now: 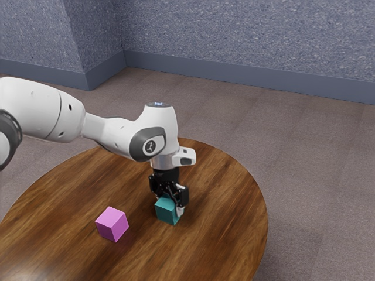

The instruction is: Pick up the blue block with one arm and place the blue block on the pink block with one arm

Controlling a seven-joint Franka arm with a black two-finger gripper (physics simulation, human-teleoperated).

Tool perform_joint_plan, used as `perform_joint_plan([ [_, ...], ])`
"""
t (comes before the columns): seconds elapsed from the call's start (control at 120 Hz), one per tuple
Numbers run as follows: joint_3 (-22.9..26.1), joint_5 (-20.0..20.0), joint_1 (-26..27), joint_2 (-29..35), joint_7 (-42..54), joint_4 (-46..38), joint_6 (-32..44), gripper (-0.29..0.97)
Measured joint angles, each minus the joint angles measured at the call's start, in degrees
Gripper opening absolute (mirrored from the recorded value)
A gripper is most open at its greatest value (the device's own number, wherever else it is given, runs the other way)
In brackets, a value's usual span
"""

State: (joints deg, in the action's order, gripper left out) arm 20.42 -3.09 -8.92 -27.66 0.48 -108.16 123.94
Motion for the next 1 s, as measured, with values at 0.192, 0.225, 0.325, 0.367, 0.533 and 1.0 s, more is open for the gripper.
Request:
perform_joint_plan([
  [0.192,-0.11,-0.11,0.71,-0.39,-0.21,0.62,0.00,0.48],
  [0.225,-0.12,-0.13,0.77,-0.40,-0.24,0.75,0.00,0.47],
  [0.325,-0.13,-0.16,0.78,-0.28,-0.32,0.85,-0.02,0.47],
  [0.367,-0.13,-0.18,0.76,0.00,-0.34,0.79,-0.08,0.45],
  [0.533,-0.10,-0.90,0.16,2.63,-0.27,-1.21,-0.84,0.42],
  [1.0,0.40,-1.59,-4.53,12.40,2.15,-5.87,-8.10,0.36],
])
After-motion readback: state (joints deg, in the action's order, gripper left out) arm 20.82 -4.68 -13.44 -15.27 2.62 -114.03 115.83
